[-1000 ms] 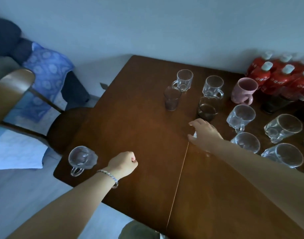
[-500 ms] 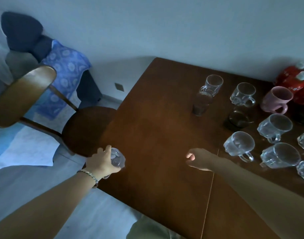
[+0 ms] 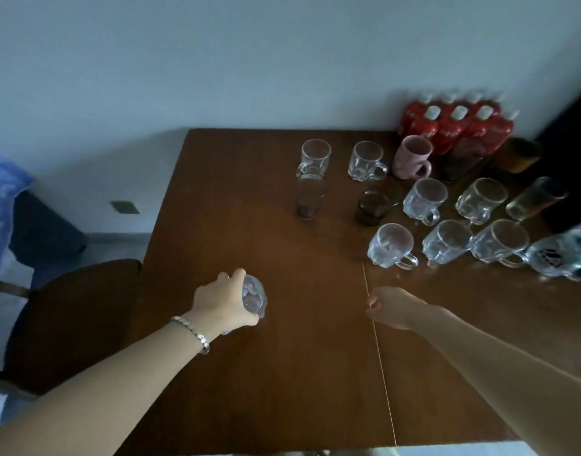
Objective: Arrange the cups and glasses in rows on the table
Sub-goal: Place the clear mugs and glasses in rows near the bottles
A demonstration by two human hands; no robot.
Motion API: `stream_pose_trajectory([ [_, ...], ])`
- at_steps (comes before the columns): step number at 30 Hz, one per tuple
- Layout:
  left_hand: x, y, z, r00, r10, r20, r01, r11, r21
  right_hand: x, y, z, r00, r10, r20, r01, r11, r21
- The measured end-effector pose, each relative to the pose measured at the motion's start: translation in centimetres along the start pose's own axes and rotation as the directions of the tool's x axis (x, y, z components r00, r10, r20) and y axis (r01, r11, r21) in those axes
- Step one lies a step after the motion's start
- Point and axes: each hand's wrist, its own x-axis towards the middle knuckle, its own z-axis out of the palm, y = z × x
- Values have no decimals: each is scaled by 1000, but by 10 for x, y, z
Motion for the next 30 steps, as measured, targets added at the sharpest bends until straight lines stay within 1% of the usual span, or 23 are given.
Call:
stream_pose_trajectory([
  [5, 52, 75, -28, 988, 154, -23, -153, 988, 32, -19, 45, -4, 989, 133, -65, -127, 988, 84],
  [10, 94, 123, -42, 983, 184, -21, -182, 979, 87, -29, 75, -2, 974, 215, -71, -203, 968, 150],
  [15, 109, 134, -40, 978, 209, 17, -209, 965, 158, -29, 90, 3, 967, 248, -57, -231, 949, 213],
  [19, 110, 132, -34, 975, 219, 45, -224, 966, 132, -25, 94, 1, 963, 263, -53, -245, 943, 227],
  [24, 101, 130, -29, 976, 216, 29, -218, 972, 86, -23, 90, -6, 965, 256, -60, -239, 949, 206],
  [27, 90, 131, -29, 972, 235, -22, -229, 963, 144, -24, 89, -4, 964, 261, -51, -246, 948, 204],
  [30, 81, 144, -41, 929, 347, -127, -316, 924, 212, -29, 94, -7, 962, 272, -23, -262, 944, 199],
])
